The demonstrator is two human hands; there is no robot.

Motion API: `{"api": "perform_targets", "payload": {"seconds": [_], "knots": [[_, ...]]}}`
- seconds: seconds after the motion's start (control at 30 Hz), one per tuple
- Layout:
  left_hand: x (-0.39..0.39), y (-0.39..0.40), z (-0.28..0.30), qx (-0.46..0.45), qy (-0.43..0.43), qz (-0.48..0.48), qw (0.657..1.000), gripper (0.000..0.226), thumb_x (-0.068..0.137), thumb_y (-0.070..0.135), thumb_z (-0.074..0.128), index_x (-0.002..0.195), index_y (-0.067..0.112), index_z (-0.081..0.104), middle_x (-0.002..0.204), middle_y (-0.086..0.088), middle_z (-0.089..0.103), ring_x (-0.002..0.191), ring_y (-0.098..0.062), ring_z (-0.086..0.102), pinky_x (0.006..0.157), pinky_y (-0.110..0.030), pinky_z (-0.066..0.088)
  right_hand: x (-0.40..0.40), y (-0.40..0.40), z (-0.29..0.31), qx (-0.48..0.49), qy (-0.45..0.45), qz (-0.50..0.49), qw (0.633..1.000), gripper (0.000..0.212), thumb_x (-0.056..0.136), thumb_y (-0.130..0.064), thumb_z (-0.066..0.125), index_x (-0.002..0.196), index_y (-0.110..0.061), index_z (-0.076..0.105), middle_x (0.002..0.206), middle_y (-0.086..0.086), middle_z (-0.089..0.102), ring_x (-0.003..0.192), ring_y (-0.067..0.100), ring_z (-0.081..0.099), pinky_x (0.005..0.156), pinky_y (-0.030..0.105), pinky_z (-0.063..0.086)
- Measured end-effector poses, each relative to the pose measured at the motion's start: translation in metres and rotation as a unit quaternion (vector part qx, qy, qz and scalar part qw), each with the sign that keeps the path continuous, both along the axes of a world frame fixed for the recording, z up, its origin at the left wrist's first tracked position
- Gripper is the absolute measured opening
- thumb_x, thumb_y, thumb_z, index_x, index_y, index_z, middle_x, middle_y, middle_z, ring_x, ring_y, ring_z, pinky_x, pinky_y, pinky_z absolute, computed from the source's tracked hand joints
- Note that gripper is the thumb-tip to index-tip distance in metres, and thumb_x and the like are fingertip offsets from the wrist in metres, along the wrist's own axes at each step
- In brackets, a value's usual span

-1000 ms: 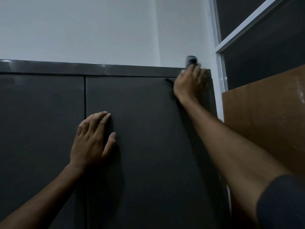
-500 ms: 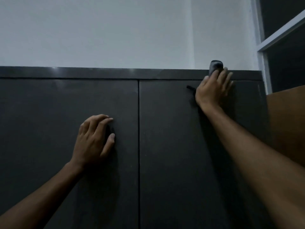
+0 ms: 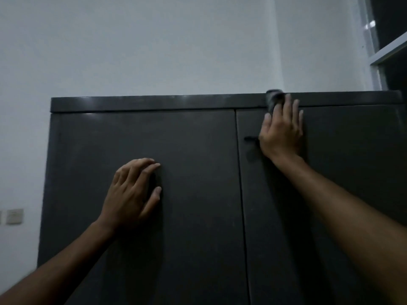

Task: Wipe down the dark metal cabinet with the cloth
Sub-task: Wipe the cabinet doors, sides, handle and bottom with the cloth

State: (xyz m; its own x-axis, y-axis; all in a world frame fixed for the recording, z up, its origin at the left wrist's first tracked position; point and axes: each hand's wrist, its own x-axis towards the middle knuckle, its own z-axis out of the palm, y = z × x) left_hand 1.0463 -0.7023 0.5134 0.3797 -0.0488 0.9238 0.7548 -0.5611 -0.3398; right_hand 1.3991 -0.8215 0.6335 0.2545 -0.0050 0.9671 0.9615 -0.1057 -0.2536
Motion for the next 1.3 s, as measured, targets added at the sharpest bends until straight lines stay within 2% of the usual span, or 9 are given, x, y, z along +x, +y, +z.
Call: {"api": "perform_targets", "payload": {"seconds": [0.1, 0.33, 0.5, 0.6, 0.7, 0.87, 1.07, 1.2, 1.3], "knots": [[-0.023, 0.011, -0.004, -0.009, 0.000, 0.012, 1.000, 0.064, 0.099, 0.051, 0.046, 0.149, 0.012, 0.051, 0.152, -0.012, 0.046, 0.140, -0.034, 0.044, 0.117, -0.044, 0.031, -0.072, 0.024, 0.032, 0.014, 0.007, 0.024, 1.000, 0.057, 0.105, -0.037, 0.031, 0.152, -0.005, 0.040, 0.167, 0.020, 0.020, 0.155, 0.040, 0.012, 0.126, 0.053, 0.010], [-0.028, 0.016, -0.006, -0.003, 0.015, -0.022, 1.000, 0.059, 0.101, 0.044, 0.044, 0.147, 0.008, 0.054, 0.154, -0.012, 0.048, 0.144, -0.033, 0.044, 0.122, -0.040, 0.026, -0.142, 0.050, -0.087, -0.125, -0.423, 0.025, 0.897, 0.047, 0.100, -0.026, 0.049, 0.143, -0.009, 0.055, 0.161, 0.013, 0.038, 0.151, 0.035, 0.031, 0.122, 0.056, 0.025], [-0.044, 0.013, -0.003, -0.016, 0.011, -0.047, 0.999, 0.054, 0.099, 0.043, 0.047, 0.142, 0.010, 0.057, 0.148, -0.012, 0.050, 0.140, -0.032, 0.046, 0.118, -0.039, 0.030, -0.104, 0.034, -0.034, -0.040, -0.112, -0.012, 0.993, 0.049, 0.103, -0.023, 0.043, 0.146, 0.000, 0.049, 0.163, 0.021, 0.028, 0.153, 0.041, 0.021, 0.124, 0.059, 0.015], [-0.063, 0.019, -0.002, -0.017, -0.027, -0.043, 0.999, 0.055, 0.098, 0.043, 0.049, 0.139, 0.008, 0.059, 0.146, -0.014, 0.052, 0.136, -0.032, 0.047, 0.115, -0.041, 0.032, -0.151, 0.047, 0.024, -0.009, -0.025, 0.005, 1.000, 0.056, 0.106, -0.033, 0.030, 0.155, -0.006, 0.035, 0.167, 0.018, 0.020, 0.155, 0.039, 0.012, 0.126, 0.053, 0.009], [-0.078, 0.028, -0.004, -0.015, -0.070, -0.049, 0.996, 0.051, 0.097, 0.044, 0.049, 0.130, 0.007, 0.062, 0.138, -0.015, 0.055, 0.130, -0.034, 0.049, 0.110, -0.043, 0.034, -0.220, 0.068, 0.030, -0.040, -0.134, 0.010, 0.990, 0.056, 0.106, -0.034, 0.029, 0.157, -0.011, 0.032, 0.168, 0.013, 0.021, 0.156, 0.037, 0.011, 0.126, 0.052, 0.008], [-0.104, 0.034, -0.012, 0.006, -0.092, -0.034, 0.995, 0.042, 0.096, 0.043, 0.050, 0.117, 0.009, 0.063, 0.130, -0.014, 0.057, 0.121, -0.035, 0.051, 0.105, -0.041, 0.034, -0.232, 0.074, -0.076, -0.123, -0.435, 0.037, 0.891, 0.045, 0.102, -0.026, 0.047, 0.142, -0.010, 0.057, 0.160, 0.012, 0.040, 0.150, 0.035, 0.033, 0.121, 0.056, 0.026], [-0.154, 0.050, -0.027, 0.011, -0.037, 0.013, 0.999, 0.061, 0.102, 0.059, 0.039, 0.138, 0.012, 0.054, 0.144, -0.015, 0.050, 0.134, -0.036, 0.046, 0.114, -0.048, 0.032, -0.225, 0.070, -0.012, -0.053, -0.102, 0.014, 0.993, 0.055, 0.106, -0.031, 0.033, 0.155, -0.005, 0.037, 0.167, 0.020, 0.018, 0.156, 0.039, 0.011, 0.125, 0.056, 0.006], [-0.158, 0.060, -0.032, 0.018, -0.028, 0.010, 0.999, 0.061, 0.106, 0.058, 0.032, 0.142, 0.013, 0.050, 0.149, -0.014, 0.047, 0.141, -0.036, 0.041, 0.118, -0.050, 0.030, -0.310, 0.097, 0.028, -0.068, -0.185, 0.031, 0.980, 0.057, 0.106, -0.033, 0.030, 0.157, -0.010, 0.030, 0.169, 0.015, 0.017, 0.156, 0.037, 0.009, 0.126, 0.054, 0.006], [-0.158, 0.062, -0.039, 0.014, -0.118, -0.045, 0.992, 0.051, 0.105, 0.050, 0.039, 0.135, 0.011, 0.051, 0.144, -0.018, 0.047, 0.136, -0.035, 0.042, 0.116, -0.041, 0.028, -0.347, 0.108, -0.017, -0.131, -0.402, 0.047, 0.905, 0.051, 0.106, -0.032, 0.036, 0.153, -0.015, 0.041, 0.166, 0.012, 0.026, 0.155, 0.035, 0.018, 0.125, 0.055, 0.015]]}}
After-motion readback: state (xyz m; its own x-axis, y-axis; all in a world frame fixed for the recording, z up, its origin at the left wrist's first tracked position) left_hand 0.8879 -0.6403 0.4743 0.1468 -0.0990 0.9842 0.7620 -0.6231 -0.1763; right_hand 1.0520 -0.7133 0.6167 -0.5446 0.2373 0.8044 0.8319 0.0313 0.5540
